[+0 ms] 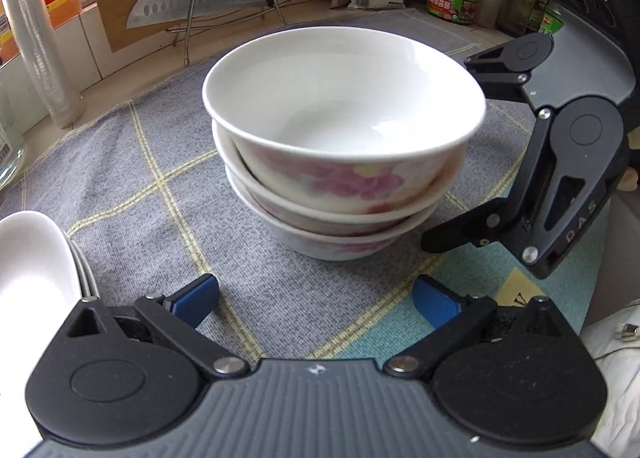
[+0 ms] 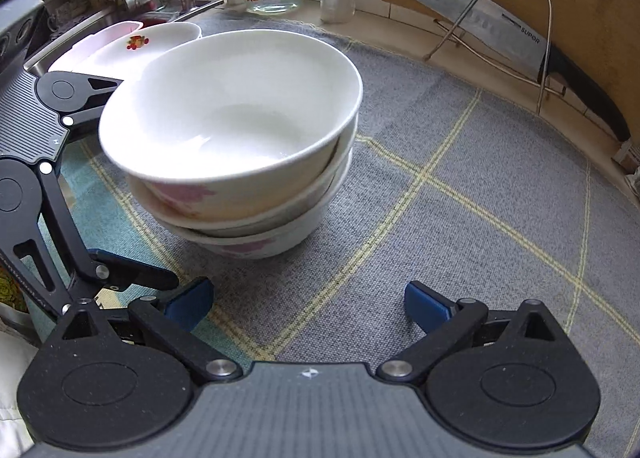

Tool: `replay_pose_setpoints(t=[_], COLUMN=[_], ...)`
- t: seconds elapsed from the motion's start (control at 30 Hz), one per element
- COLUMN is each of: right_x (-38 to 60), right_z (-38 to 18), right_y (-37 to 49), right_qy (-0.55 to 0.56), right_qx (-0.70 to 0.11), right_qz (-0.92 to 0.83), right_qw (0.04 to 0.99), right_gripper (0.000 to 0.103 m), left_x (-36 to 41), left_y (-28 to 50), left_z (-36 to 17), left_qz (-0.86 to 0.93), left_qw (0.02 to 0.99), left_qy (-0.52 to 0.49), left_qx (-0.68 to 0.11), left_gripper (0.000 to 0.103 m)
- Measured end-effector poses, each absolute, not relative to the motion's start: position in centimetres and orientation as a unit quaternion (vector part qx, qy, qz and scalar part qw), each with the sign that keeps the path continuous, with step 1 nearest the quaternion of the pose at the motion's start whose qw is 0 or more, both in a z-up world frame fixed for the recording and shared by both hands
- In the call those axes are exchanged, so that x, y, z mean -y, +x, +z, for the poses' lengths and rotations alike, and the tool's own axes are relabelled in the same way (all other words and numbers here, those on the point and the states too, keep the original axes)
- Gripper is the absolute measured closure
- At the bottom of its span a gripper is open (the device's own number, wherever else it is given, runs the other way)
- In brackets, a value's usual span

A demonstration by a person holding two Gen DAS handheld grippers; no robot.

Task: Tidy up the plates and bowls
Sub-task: 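Grasp the bowl stack from opposite sides with the left and right grippers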

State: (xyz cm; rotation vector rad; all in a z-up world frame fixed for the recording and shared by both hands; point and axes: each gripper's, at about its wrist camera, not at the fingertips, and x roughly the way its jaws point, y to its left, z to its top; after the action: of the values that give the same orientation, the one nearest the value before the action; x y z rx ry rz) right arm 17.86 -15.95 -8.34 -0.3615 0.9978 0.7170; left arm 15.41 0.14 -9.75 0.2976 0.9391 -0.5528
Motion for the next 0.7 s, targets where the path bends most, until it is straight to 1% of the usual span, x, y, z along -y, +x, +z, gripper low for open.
replay_pose_setpoints(t=[0.1, 0.3, 0.5, 0.7], right_x=[15.3, 15.7, 16.3, 16.4], right_z=[-8.7, -9.0, -9.3, -9.2], right_y=[17.6, 17.1, 16.8, 17.4], right_qy=[-0.180, -0.162, -0.159, -0.175], right_qx=[-0.459, -0.439, -0.417, -0.408], right_qz=[0.317, 0.307, 0.320, 0.356], right_qw=[0.810, 0.829, 0.836, 0.822], right_gripper=[0.000, 0.000, 0.000, 0.000], left_x=[-0.4, -1.0, -0.6, 0.0], left_y=[15.3, 15.1, 16.1, 16.9], left_z=[-10.0, -10.4, -10.3, -10.3], left_qz=[-0.279, -0.299, -0.303, -0.295], left_qw=[0.845, 0.849, 0.843, 0.839], left_qy=[0.147, 0.149, 0.153, 0.156], left_qx=[-0.433, -0.410, -0.417, -0.430], left_gripper=[0.000, 0.000, 0.000, 0.000])
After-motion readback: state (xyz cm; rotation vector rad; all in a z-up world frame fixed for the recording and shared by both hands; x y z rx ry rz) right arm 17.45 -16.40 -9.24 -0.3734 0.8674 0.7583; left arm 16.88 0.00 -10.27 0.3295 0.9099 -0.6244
